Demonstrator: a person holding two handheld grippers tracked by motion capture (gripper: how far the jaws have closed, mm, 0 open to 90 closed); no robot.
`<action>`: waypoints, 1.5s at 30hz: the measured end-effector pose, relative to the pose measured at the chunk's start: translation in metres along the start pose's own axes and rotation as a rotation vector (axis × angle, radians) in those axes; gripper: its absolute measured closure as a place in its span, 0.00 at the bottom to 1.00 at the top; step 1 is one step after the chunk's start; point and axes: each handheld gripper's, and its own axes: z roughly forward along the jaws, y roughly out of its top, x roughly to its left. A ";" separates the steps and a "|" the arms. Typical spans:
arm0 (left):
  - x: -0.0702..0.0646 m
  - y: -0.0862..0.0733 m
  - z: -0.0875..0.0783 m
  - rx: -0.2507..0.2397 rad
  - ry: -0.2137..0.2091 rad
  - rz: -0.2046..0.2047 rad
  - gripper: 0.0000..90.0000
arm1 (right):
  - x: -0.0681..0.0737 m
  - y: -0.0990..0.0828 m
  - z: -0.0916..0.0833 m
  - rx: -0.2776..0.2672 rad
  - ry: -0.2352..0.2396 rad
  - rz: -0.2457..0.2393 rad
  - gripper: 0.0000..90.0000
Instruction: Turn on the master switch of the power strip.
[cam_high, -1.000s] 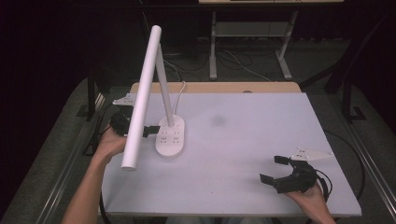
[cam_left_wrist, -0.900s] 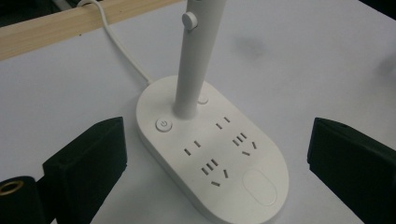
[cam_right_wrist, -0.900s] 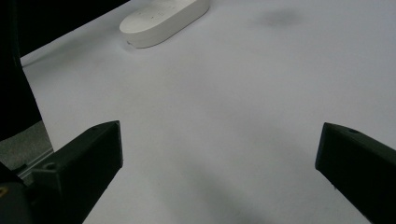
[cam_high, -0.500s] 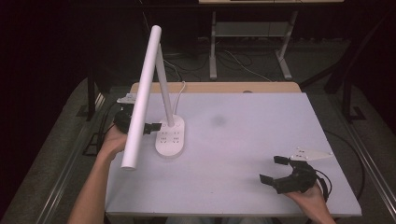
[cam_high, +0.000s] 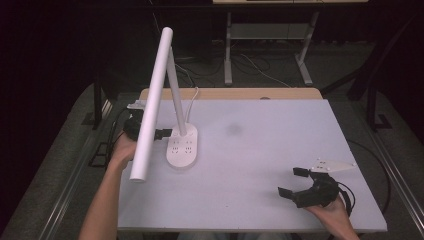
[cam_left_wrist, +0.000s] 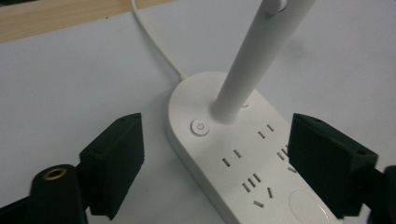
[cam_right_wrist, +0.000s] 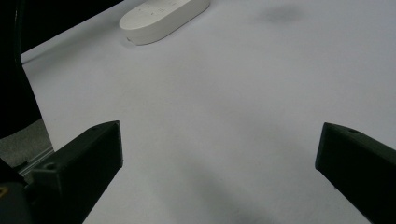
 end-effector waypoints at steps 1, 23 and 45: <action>0.001 -0.001 0.001 0.000 0.005 -0.004 0.23 | 0.000 0.000 0.000 0.002 0.002 0.002 0.00; 0.006 -0.004 0.029 0.012 -0.017 -0.068 0.90 | 0.001 -0.001 0.003 0.017 0.014 -0.009 0.00; 0.004 -0.008 0.057 0.053 0.011 -0.090 1.00 | 0.001 -0.001 0.004 0.022 0.007 -0.016 0.00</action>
